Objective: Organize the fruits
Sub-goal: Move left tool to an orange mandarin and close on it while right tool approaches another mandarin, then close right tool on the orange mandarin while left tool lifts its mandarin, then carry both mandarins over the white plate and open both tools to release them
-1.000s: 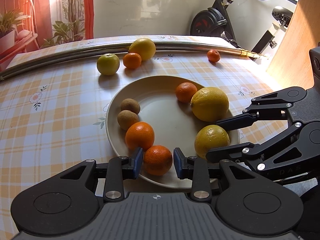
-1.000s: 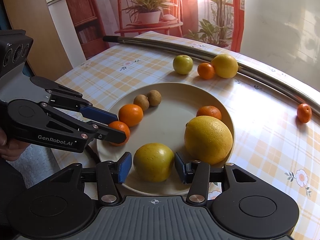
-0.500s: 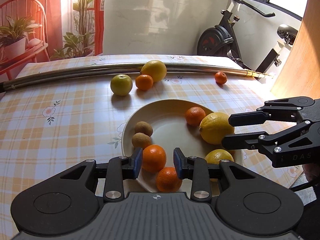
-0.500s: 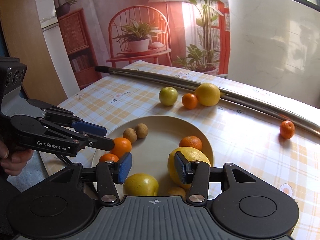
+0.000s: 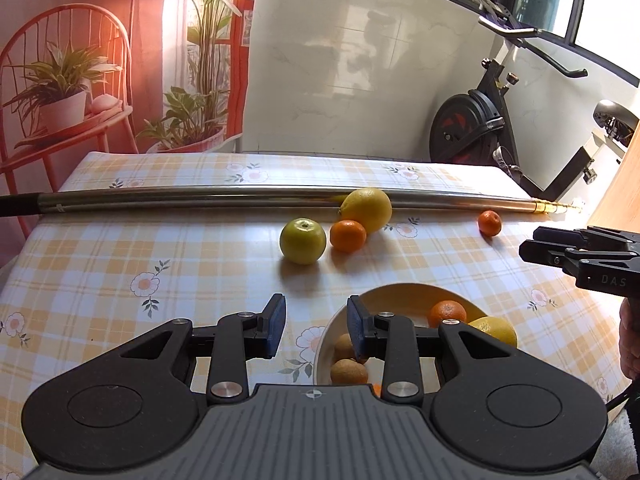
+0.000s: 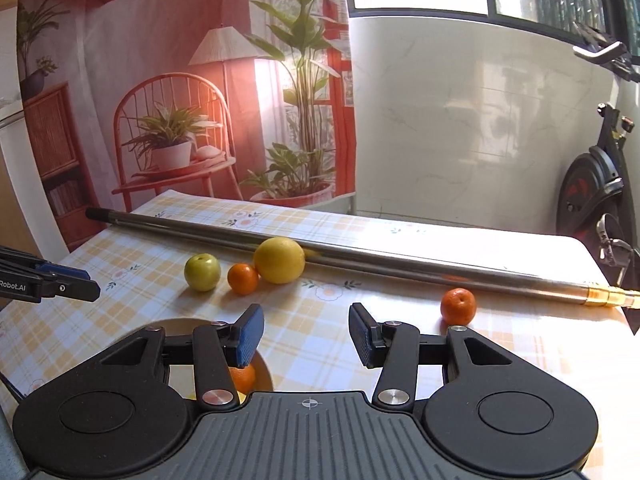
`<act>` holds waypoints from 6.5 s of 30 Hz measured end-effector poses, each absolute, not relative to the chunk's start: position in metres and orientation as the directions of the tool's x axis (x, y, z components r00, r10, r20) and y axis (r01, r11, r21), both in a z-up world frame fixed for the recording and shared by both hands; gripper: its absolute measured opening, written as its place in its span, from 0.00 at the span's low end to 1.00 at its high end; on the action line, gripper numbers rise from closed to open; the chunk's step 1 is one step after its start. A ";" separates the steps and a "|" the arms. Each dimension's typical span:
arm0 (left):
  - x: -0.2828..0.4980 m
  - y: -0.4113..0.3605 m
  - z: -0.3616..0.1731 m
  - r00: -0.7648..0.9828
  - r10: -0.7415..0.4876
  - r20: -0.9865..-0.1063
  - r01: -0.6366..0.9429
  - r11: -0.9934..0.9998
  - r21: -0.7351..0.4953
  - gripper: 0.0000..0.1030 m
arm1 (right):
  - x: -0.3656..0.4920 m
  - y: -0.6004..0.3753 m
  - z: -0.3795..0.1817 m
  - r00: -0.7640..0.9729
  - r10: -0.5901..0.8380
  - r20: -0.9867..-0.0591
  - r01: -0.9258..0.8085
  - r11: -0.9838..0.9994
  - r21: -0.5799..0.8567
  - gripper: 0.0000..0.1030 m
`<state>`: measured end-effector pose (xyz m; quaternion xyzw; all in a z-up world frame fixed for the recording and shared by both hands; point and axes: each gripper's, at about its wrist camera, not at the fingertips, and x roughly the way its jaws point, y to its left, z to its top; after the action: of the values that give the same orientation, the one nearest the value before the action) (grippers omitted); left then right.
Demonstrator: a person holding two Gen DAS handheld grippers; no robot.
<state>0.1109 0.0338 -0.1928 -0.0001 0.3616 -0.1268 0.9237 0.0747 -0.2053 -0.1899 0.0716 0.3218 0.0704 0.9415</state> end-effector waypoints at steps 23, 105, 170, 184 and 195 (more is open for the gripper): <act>0.191 -0.029 -0.211 0.680 -0.251 -0.689 0.353 0.936 0.008 0.34 | 0.097 -0.249 -0.240 0.787 0.090 -0.610 0.070 0.970 0.234 0.43; 0.166 -0.026 -0.210 0.706 -0.282 -0.649 0.335 0.941 -0.045 0.39 | 0.149 -0.284 -0.308 0.751 -0.144 -0.644 0.325 0.930 0.171 0.33; 0.060 -0.017 -0.234 0.539 -0.368 -0.758 0.448 0.887 -0.112 0.39 | 0.013 -0.140 -0.218 0.718 0.351 -0.601 -0.134 0.917 0.375 0.34; 0.059 -0.003 -0.229 0.593 -0.353 -0.724 0.382 0.915 -0.133 0.39 | 0.012 -0.137 -0.219 0.715 0.352 -0.604 -0.136 0.918 0.373 0.35; 0.063 0.017 -0.219 0.693 -0.248 -0.677 0.219 0.967 -0.131 0.39 | 0.012 -0.136 -0.218 0.715 0.352 -0.603 -0.138 0.918 0.372 0.35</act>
<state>0.0629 0.0167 -0.2187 -0.0201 0.3708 -0.1269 0.9198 0.0118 -0.1363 -0.2178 0.1521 0.3526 0.1341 0.9136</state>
